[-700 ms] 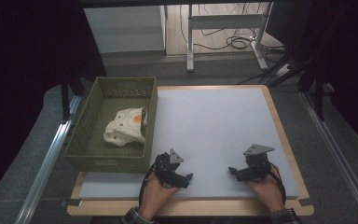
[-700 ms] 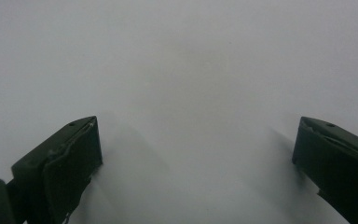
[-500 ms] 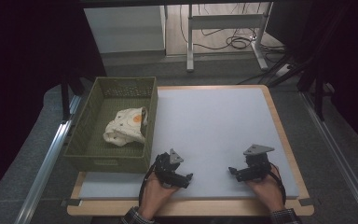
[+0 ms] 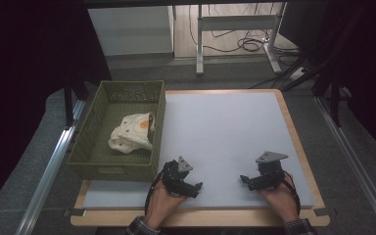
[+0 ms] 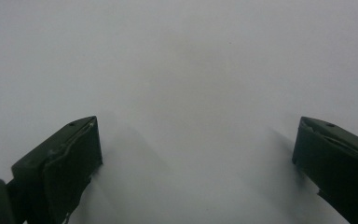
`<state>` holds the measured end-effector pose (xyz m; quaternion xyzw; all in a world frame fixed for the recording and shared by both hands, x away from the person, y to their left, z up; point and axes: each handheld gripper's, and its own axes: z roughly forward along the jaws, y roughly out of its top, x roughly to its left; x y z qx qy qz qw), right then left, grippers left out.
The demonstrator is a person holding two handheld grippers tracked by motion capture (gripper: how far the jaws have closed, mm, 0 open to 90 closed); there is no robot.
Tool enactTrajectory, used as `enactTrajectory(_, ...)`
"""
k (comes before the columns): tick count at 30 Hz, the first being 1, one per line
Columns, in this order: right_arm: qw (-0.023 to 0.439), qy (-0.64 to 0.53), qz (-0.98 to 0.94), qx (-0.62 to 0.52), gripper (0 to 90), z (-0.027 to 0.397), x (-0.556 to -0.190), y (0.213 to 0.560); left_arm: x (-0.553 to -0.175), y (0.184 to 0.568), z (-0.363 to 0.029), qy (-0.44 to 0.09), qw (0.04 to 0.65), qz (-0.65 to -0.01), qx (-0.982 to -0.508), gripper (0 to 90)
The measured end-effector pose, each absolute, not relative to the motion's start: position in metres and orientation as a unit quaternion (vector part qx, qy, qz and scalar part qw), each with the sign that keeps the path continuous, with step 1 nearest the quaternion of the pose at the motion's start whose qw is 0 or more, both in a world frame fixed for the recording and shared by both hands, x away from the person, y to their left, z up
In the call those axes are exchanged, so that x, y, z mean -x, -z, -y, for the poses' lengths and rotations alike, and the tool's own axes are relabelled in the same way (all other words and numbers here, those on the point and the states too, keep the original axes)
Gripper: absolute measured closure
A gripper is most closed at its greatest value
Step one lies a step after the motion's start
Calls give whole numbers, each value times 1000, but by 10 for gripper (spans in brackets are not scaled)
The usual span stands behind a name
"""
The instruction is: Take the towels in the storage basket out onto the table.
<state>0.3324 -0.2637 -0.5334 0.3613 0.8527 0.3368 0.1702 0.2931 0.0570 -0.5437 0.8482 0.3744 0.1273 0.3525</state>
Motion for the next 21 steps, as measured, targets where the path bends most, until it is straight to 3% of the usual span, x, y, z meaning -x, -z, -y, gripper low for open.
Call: enactTrajectory(21, 170, -337, -853, -361, 12, 264, -332, 533, -264, 496, -72, -122, 398, -336, -845, 39)
